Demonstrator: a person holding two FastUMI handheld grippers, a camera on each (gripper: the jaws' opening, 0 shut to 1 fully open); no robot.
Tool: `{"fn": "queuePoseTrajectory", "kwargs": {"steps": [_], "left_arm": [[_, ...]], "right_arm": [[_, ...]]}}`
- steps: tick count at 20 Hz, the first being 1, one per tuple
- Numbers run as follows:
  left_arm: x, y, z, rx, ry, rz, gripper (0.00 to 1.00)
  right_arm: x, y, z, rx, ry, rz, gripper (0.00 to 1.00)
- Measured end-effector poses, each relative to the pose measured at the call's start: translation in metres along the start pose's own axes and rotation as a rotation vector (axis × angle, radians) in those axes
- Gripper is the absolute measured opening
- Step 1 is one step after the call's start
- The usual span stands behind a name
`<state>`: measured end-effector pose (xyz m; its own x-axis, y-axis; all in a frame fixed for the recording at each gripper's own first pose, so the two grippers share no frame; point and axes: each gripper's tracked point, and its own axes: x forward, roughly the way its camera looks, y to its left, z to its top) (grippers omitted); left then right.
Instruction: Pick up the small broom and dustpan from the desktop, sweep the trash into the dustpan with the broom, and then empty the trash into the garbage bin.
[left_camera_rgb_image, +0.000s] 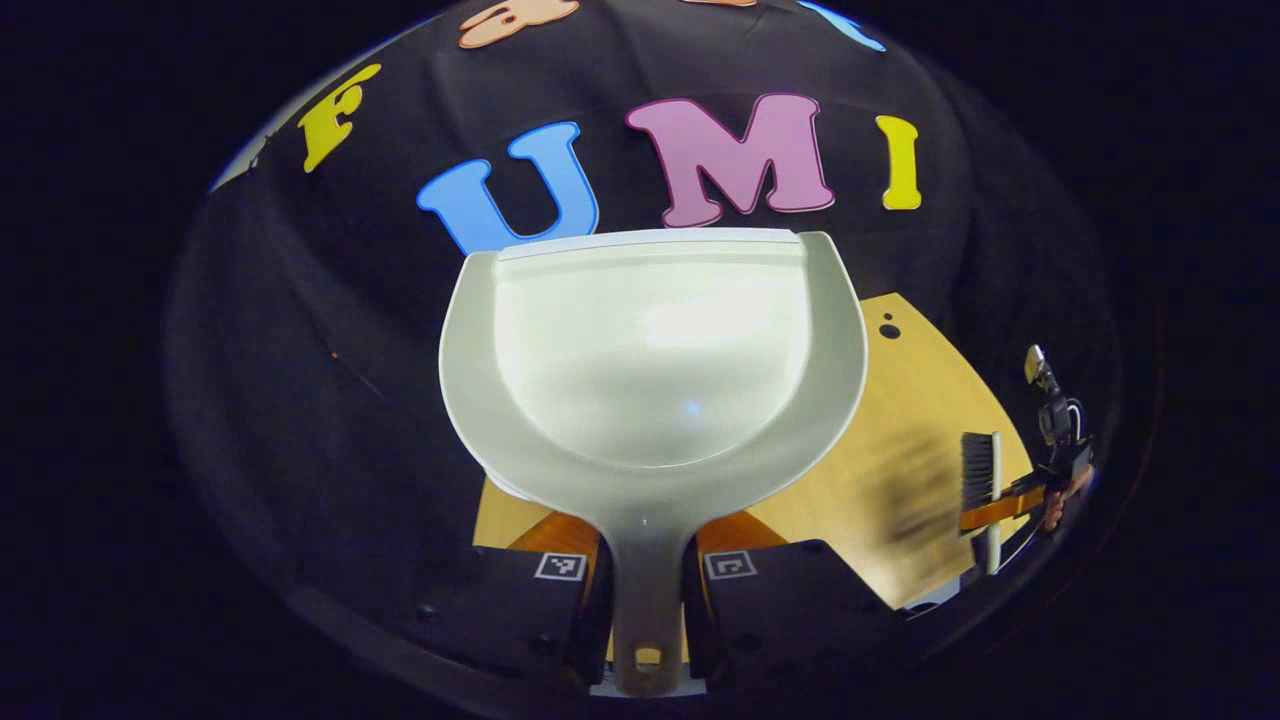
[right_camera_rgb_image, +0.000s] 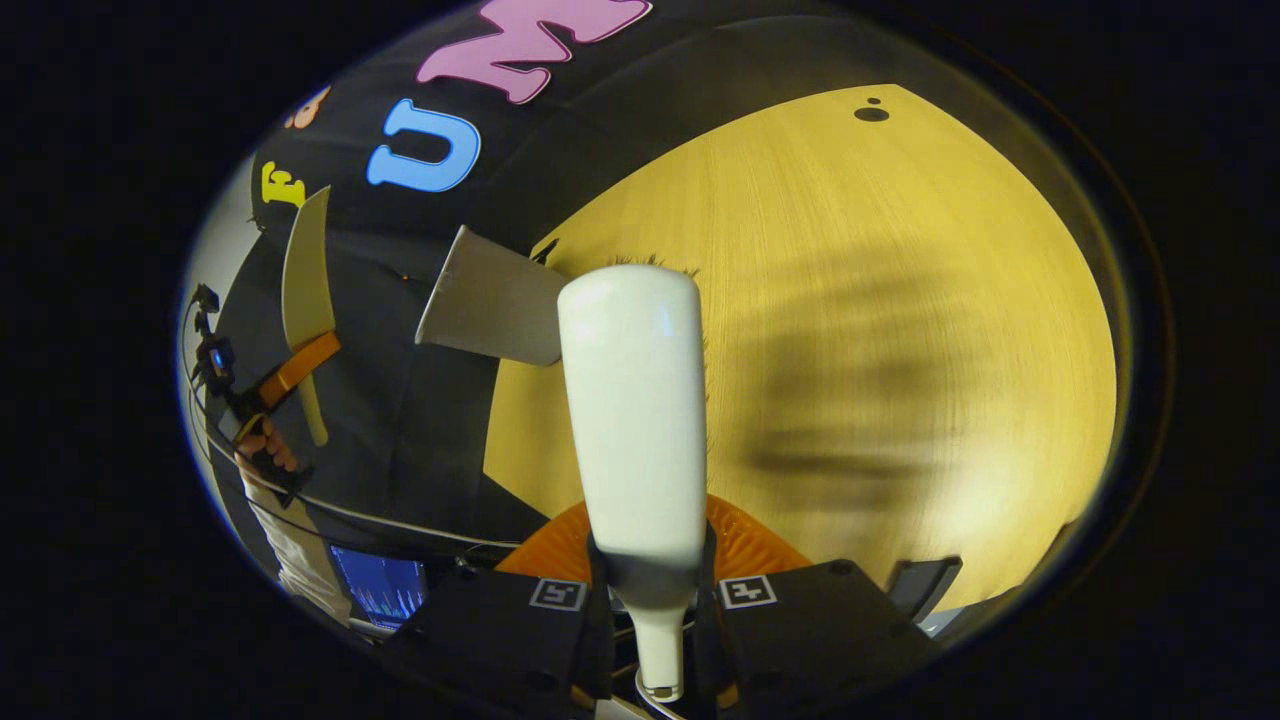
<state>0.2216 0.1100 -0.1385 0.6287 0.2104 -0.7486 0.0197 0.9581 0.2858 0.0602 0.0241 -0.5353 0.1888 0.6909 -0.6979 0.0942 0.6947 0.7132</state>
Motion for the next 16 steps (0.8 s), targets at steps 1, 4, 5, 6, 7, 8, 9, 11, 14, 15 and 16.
{"fn": "queuePoseTrajectory", "kwargs": {"steps": [1, 4, 5, 6, 7, 8, 9, 11, 14, 15, 16], "left_arm": [[0.007, -0.017, -0.010, -0.012, 0.025, -0.031, 0.27], [0.034, -0.060, -0.045, 0.011, 0.121, -0.078, 0.24], [0.045, -0.071, -0.056, 0.024, 0.149, -0.090, 0.27], [0.056, -0.080, -0.067, 0.023, 0.175, -0.099, 0.27], [0.069, -0.089, -0.082, 0.017, 0.212, -0.107, 0.27], [0.083, -0.094, -0.100, 0.004, 0.252, -0.111, 0.27], [0.095, -0.102, -0.118, -0.008, 0.292, -0.120, 0.27], [0.119, -0.120, -0.153, -0.013, 0.378, -0.142, 0.24], [0.149, -0.142, -0.200, -0.024, 0.526, -0.163, 0.27], [0.154, -0.147, -0.210, -0.014, 0.560, -0.164, 0.27], [0.162, -0.152, -0.221, -0.004, 0.584, -0.159, 0.27]], "right_arm": [[0.002, -0.001, 0.000, 0.003, -0.002, -0.012, 0.34], [0.009, -0.013, 0.003, 0.004, -0.004, -0.073, 0.34], [0.012, -0.017, 0.003, 0.004, -0.004, -0.102, 0.34], [0.016, -0.021, 0.004, 0.003, -0.001, -0.132, 0.34], [0.021, -0.026, 0.004, -0.002, 0.004, -0.169, 0.34], [0.026, -0.031, 0.004, -0.003, 0.006, -0.204, 0.34], [0.032, -0.034, 0.002, 0.007, 0.015, -0.237, 0.34], [0.048, -0.037, -0.005, 0.035, 0.038, -0.306, 0.34], [0.073, -0.053, -0.014, 0.047, 0.092, -0.421, 0.34], [0.079, -0.055, -0.020, 0.036, 0.118, -0.455, 0.34], [0.084, -0.059, -0.023, 0.025, 0.139, -0.487, 0.34]]}}
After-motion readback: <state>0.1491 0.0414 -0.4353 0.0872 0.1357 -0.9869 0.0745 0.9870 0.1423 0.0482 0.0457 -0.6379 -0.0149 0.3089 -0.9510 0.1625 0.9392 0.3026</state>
